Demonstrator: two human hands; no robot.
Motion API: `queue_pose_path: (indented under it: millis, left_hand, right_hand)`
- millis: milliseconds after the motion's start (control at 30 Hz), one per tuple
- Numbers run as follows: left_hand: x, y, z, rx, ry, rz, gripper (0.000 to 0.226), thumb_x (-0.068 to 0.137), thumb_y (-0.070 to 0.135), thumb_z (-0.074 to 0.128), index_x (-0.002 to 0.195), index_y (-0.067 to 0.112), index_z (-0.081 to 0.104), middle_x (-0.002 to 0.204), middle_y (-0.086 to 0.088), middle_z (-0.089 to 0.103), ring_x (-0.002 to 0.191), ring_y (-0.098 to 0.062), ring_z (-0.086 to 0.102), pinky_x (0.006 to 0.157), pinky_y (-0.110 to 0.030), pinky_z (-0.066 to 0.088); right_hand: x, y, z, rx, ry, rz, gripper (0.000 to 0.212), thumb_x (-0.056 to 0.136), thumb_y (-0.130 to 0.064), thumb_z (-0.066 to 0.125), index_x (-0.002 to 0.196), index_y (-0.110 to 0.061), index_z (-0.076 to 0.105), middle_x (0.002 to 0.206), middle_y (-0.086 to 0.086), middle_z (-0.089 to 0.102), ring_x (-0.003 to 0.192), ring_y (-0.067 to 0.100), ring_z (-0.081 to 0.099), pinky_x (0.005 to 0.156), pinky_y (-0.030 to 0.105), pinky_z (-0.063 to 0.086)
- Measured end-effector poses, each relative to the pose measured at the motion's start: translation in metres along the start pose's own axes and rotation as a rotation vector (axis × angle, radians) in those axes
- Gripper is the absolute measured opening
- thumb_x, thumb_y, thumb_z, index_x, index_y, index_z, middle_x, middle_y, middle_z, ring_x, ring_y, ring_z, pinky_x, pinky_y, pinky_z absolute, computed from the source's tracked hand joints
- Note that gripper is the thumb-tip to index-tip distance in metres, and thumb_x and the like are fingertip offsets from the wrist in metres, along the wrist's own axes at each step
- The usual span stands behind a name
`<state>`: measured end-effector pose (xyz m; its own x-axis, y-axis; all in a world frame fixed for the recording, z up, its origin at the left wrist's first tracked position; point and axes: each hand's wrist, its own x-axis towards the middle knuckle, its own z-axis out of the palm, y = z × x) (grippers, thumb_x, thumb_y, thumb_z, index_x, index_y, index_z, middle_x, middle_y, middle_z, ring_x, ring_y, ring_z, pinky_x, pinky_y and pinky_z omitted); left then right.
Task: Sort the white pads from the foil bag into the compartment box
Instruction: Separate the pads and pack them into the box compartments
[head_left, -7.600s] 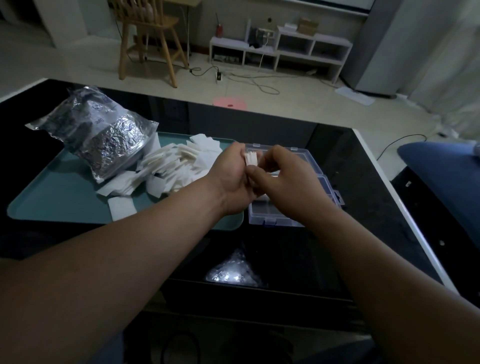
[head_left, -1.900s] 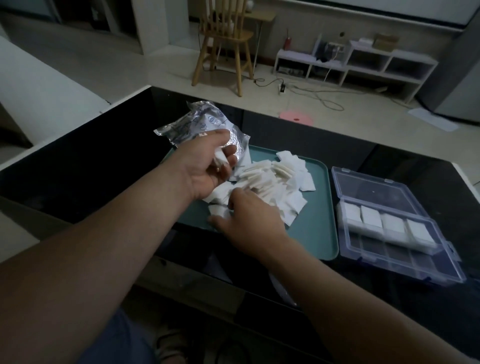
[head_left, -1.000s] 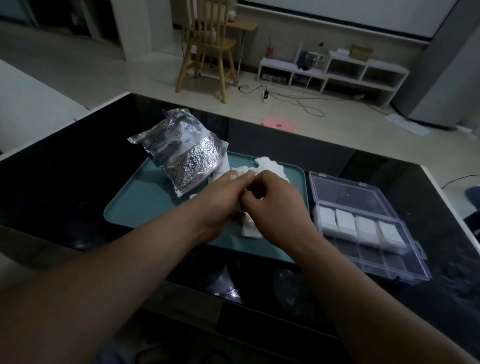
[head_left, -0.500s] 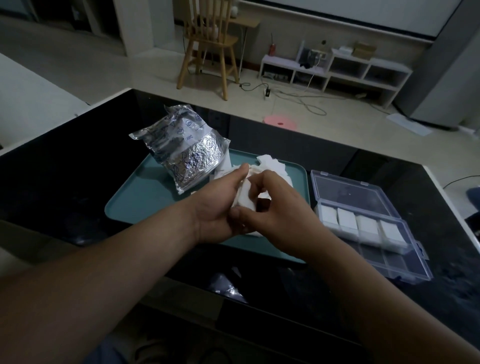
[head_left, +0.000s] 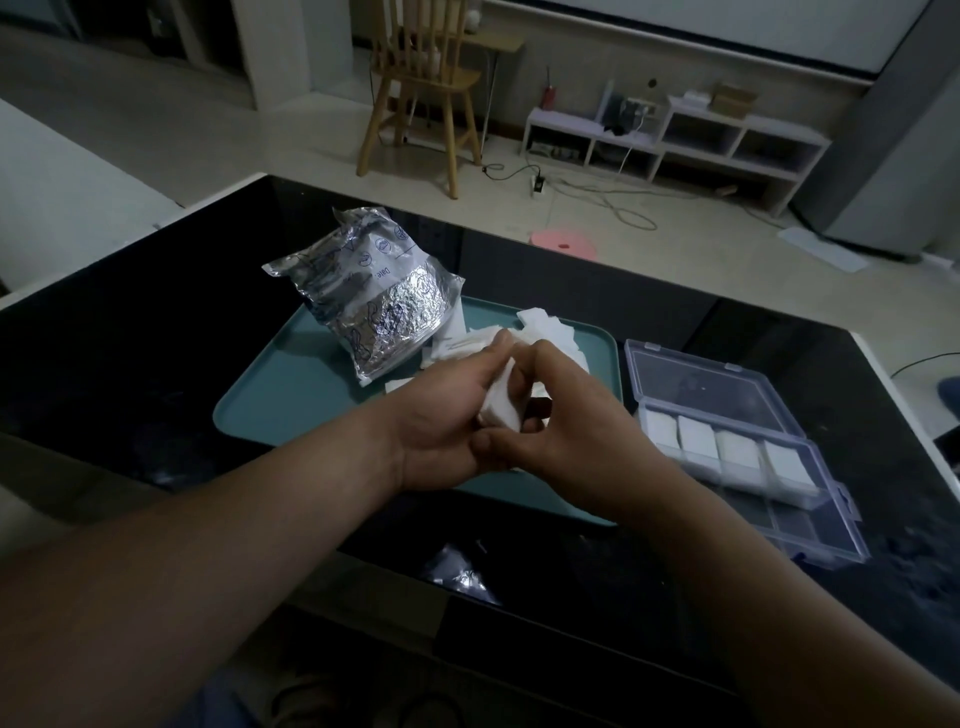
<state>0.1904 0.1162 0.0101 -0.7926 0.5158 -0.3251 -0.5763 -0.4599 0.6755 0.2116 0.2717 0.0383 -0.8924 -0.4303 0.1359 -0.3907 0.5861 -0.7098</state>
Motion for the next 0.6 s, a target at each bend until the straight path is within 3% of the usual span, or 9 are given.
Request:
queue_pose_path:
  millis: [33, 67, 133, 200, 267, 300, 400, 533, 600]
  left_hand:
    - [0.002, -0.001, 0.000, -0.006, -0.018, 0.001, 0.071, 0.100, 0.062, 0.045, 0.151, 0.013, 0.042, 0.141, -0.012, 0.043, 0.134, -0.031, 0.034, 0.125, -0.048, 0.016]
    - [0.001, -0.001, 0.001, -0.012, -0.027, -0.003, 0.074, 0.098, 0.064, 0.047, 0.153, 0.015, 0.039, 0.143, -0.009, 0.038, 0.134, -0.030, 0.030, 0.124, -0.048, 0.013]
    - [0.000, 0.000, 0.002, -0.007, -0.024, -0.011, 0.071, 0.100, 0.065, 0.043, 0.152, 0.016, 0.040, 0.138, -0.010, 0.040, 0.129, -0.027, 0.035, 0.114, -0.041, 0.028]
    - [-0.001, -0.001, -0.001, -0.012, -0.060, -0.023, 0.064, 0.105, 0.059, 0.038, 0.153, 0.017, 0.042, 0.140, -0.011, 0.043, 0.128, -0.026, 0.037, 0.116, -0.044, 0.028]
    - [0.000, -0.003, -0.004, -0.027, -0.093, -0.016, 0.060, 0.107, 0.053, 0.040, 0.152, 0.013, 0.043, 0.139, -0.013, 0.045, 0.128, -0.026, 0.038, 0.123, -0.049, 0.020]
    - [-0.002, -0.003, -0.002, -0.025, -0.089, -0.007, 0.056, 0.107, 0.050, 0.042, 0.148, 0.013, 0.049, 0.131, -0.013, 0.050, 0.121, -0.024, 0.044, 0.120, -0.048, 0.027]
    - [-0.007, -0.002, 0.002, 0.003, -0.081, 0.032, 0.044, 0.106, 0.044, 0.047, 0.140, 0.018, 0.058, 0.105, -0.004, 0.060, 0.092, -0.011, 0.053, 0.101, -0.036, 0.046]
    - [-0.007, 0.002, 0.003, 0.040, -0.009, 0.101, 0.036, 0.104, 0.035, 0.052, 0.133, 0.015, 0.059, 0.104, -0.003, 0.066, 0.084, -0.010, 0.063, 0.077, -0.029, 0.059]
    - [-0.006, 0.008, 0.002, -0.017, 0.086, 0.107, 0.020, 0.101, 0.027, 0.058, 0.118, 0.017, 0.063, 0.089, -0.006, 0.066, 0.075, -0.014, 0.064, 0.064, -0.027, 0.062]
  right_hand:
    - [0.000, 0.000, 0.000, -0.024, 0.002, -0.015, 0.044, 0.077, -0.032, 0.087, 0.099, -0.016, 0.052, 0.104, 0.000, 0.062, 0.086, 0.017, 0.062, 0.077, 0.036, 0.056]
    - [-0.001, -0.001, 0.000, -0.042, 0.005, -0.030, 0.042, 0.079, -0.028, 0.086, 0.098, -0.014, 0.052, 0.102, 0.001, 0.061, 0.084, 0.014, 0.059, 0.073, 0.026, 0.052]
    - [-0.002, -0.003, -0.002, -0.050, 0.002, -0.031, 0.039, 0.081, -0.023, 0.085, 0.098, -0.013, 0.051, 0.102, 0.002, 0.061, 0.082, 0.011, 0.056, 0.067, 0.016, 0.047]
    - [-0.003, -0.003, -0.004, 0.026, 0.009, 0.003, 0.037, 0.084, -0.018, 0.083, 0.100, -0.009, 0.051, 0.104, 0.005, 0.061, 0.078, 0.006, 0.059, 0.064, 0.014, 0.046]
    - [-0.002, 0.000, -0.008, 0.094, 0.031, 0.034, 0.035, 0.086, -0.016, 0.082, 0.102, -0.008, 0.052, 0.107, 0.004, 0.064, 0.085, 0.008, 0.063, 0.070, 0.014, 0.048]
    - [-0.001, 0.003, -0.009, 0.097, 0.038, 0.035, 0.034, 0.086, -0.018, 0.082, 0.101, -0.010, 0.053, 0.109, 0.002, 0.066, 0.094, 0.012, 0.064, 0.077, 0.015, 0.048]
    - [0.001, 0.008, -0.012, 0.121, 0.025, 0.023, 0.032, 0.085, -0.021, 0.083, 0.099, -0.014, 0.055, 0.108, -0.001, 0.068, 0.105, 0.016, 0.063, 0.092, 0.020, 0.046]
    - [0.003, 0.011, -0.021, 0.209, -0.036, 0.054, 0.034, 0.087, -0.037, 0.082, 0.103, -0.018, 0.059, 0.117, -0.005, 0.071, 0.106, 0.009, 0.066, 0.096, 0.025, 0.050]
    - [0.011, 0.019, -0.032, 0.248, 0.097, 0.117, 0.033, 0.090, -0.051, 0.075, 0.104, -0.024, 0.064, 0.123, -0.011, 0.071, 0.112, 0.005, 0.067, 0.101, 0.035, 0.053]
